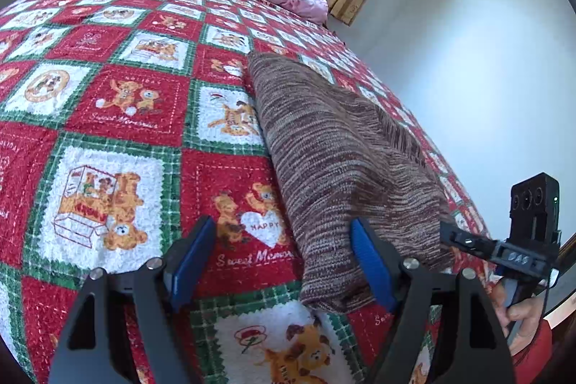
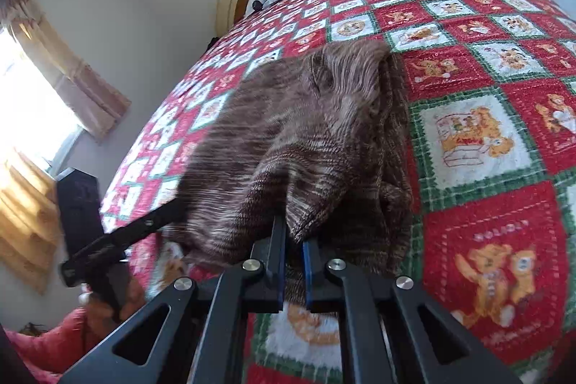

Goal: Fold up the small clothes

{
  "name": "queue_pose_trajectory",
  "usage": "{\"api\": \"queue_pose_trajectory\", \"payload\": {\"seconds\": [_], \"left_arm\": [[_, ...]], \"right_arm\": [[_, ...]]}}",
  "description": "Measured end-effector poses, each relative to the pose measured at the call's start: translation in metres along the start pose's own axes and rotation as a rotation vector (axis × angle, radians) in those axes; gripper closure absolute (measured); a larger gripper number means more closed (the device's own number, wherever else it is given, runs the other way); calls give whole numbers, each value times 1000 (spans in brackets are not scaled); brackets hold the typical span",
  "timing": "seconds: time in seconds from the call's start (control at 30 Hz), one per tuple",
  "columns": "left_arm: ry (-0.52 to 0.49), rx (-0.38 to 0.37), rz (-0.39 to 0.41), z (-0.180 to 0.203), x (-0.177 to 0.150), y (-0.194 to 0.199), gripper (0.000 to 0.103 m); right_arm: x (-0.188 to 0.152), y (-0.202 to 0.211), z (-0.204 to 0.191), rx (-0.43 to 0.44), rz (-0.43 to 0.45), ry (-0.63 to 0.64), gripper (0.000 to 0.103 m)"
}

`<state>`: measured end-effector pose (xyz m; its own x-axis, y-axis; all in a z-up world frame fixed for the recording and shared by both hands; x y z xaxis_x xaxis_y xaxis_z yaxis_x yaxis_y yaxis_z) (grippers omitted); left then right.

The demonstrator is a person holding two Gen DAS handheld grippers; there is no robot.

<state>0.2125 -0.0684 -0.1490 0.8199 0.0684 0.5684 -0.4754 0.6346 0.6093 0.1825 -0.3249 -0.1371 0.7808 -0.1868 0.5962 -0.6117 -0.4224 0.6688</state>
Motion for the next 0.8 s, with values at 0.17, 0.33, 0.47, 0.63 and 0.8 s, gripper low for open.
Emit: {"api": "queue_pose_trajectory", "payload": {"seconds": [0.17, 0.33, 0.47, 0.63, 0.8], "left_arm": [[26, -31, 4, -2, 1, 2, 23], [-2, -3, -1, 0, -1, 1, 22], [-22, 27, -10, 1, -2, 2, 22], [-91, 107, 7, 3, 7, 18, 22], [-120, 130, 100, 24, 62, 18, 22]], "right_arm": [[13, 39, 0, -9, -31, 22, 97], [-10, 22, 22, -110, -184, 56, 97], [-14, 21, 22, -136, -160, 110, 94], [2, 54, 21, -253, -166, 214, 89], [66, 73, 14, -273, 55, 256, 90]]}}
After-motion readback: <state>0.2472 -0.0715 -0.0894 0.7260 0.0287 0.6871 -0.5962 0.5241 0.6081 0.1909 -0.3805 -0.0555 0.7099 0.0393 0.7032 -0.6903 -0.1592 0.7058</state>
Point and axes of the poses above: each gripper's, at about its wrist camera, not at the fingertips, and y roughly against the way its jaws point, z to its right, x to its top, the point moved 7 cm from there along -y, roughly the way its jaws point, and after that the axes turned 5 degrees about y, right-handed, at the moved point
